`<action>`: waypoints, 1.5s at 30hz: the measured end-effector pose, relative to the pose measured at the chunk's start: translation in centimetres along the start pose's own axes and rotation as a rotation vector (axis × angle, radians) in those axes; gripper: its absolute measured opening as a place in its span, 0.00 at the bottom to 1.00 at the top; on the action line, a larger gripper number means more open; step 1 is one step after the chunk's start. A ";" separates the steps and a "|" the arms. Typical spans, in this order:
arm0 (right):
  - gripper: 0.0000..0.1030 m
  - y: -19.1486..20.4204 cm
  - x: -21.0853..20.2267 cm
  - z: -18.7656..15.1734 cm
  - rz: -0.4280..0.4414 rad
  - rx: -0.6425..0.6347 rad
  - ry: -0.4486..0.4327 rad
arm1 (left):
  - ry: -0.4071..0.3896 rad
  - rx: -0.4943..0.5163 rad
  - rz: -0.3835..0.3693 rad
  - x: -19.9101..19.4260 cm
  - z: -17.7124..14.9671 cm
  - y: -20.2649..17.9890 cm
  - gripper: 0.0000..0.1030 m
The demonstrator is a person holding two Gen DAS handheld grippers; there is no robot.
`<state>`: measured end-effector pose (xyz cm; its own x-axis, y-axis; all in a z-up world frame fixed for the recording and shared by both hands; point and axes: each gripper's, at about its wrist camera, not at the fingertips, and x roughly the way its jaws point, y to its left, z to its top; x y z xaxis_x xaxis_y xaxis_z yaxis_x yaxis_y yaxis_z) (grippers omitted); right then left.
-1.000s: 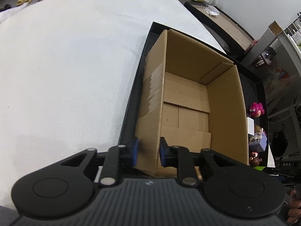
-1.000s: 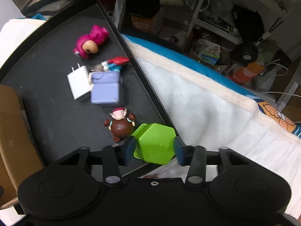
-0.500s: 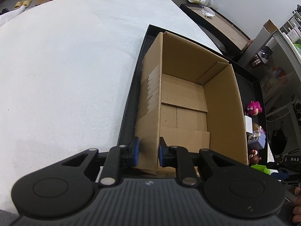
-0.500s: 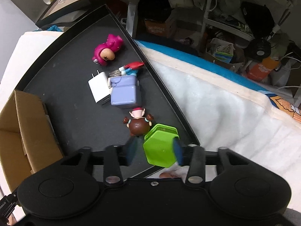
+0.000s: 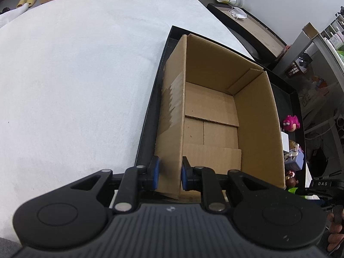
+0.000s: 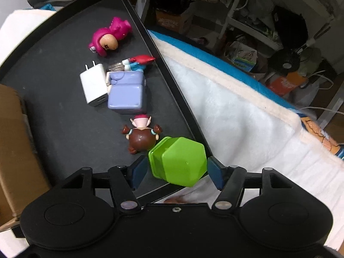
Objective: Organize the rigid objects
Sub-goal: 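Close the right gripper on the green block and lift it, then carry the green block over the cardboard box and open the right gripper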
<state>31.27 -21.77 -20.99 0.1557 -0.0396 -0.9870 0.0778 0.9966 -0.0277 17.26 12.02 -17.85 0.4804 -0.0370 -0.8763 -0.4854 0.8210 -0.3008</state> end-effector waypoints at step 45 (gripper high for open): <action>0.51 4.2 -6.9 0.8 0.222 -0.146 -0.117 | -0.033 0.039 -0.041 -0.3 -0.3 0.7 0.19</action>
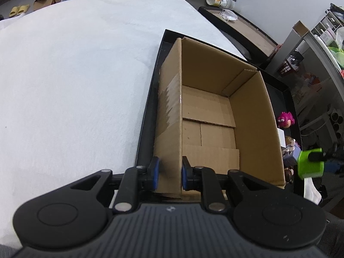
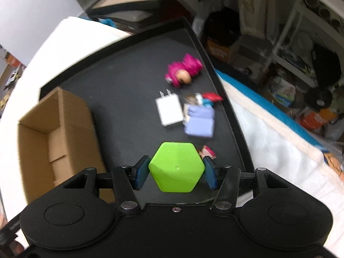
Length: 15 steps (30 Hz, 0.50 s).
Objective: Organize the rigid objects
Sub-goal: 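Carry the green block over the cardboard box and open the right gripper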
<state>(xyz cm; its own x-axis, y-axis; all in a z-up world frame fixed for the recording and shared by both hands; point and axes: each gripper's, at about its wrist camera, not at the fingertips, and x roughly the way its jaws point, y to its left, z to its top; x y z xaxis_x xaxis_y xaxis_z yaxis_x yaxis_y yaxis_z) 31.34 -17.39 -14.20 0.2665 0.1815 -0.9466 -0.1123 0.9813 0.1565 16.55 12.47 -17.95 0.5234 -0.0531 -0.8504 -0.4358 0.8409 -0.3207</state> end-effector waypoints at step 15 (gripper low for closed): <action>0.51 5.8 -2.8 1.5 0.049 -0.070 -0.079 | 0.004 -0.003 -0.024 0.3 0.1 0.3 0.19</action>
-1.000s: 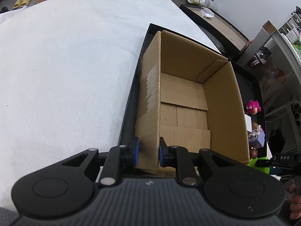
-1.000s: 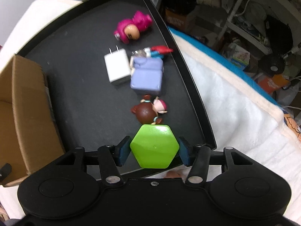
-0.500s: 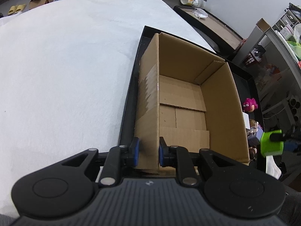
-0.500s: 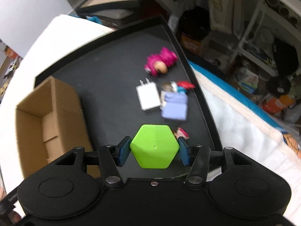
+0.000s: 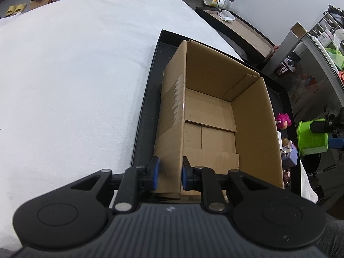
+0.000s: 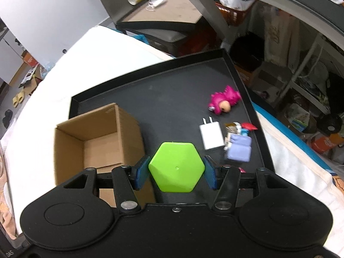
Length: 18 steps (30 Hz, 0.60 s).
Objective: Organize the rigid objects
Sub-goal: 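Carry the green block over the cardboard box and open the right gripper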
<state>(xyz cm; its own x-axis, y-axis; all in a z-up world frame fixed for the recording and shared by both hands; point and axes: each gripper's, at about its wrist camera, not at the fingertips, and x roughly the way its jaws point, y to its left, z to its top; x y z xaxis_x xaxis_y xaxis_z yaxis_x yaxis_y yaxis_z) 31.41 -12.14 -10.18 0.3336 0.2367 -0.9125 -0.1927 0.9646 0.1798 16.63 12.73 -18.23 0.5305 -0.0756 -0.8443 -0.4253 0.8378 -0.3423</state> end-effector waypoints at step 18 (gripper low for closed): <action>0.51 6.7 0.0 1.6 0.116 -0.059 -0.039 | 0.012 -0.007 -0.009 0.2 0.2 0.0 0.19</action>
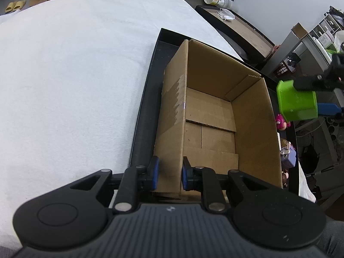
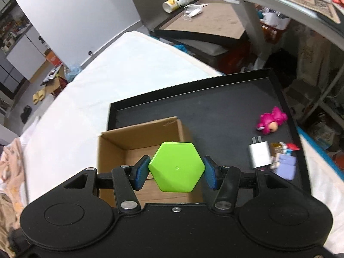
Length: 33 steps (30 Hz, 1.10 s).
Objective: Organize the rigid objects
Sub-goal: 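Carry the green block over the cardboard box and open the right gripper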
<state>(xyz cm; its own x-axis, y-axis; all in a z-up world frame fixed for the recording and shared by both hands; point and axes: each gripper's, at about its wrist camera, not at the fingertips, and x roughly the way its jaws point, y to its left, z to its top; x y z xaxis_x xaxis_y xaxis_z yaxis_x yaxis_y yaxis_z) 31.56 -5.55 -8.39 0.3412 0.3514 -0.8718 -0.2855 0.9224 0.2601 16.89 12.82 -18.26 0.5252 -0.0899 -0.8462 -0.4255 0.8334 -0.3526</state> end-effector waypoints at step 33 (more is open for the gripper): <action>0.63 6.1 2.4 0.2 0.065 -0.177 -0.014 | 0.029 0.002 -0.010 0.4 0.8 -0.1 0.19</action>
<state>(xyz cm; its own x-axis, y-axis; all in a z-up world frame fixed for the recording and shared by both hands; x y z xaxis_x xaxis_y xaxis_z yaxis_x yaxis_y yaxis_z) 30.79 1.00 -8.81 0.3294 0.4125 -0.8494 -0.4597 0.8558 0.2373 17.73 13.18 -18.24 0.5078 -0.1142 -0.8539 -0.4188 0.8335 -0.3605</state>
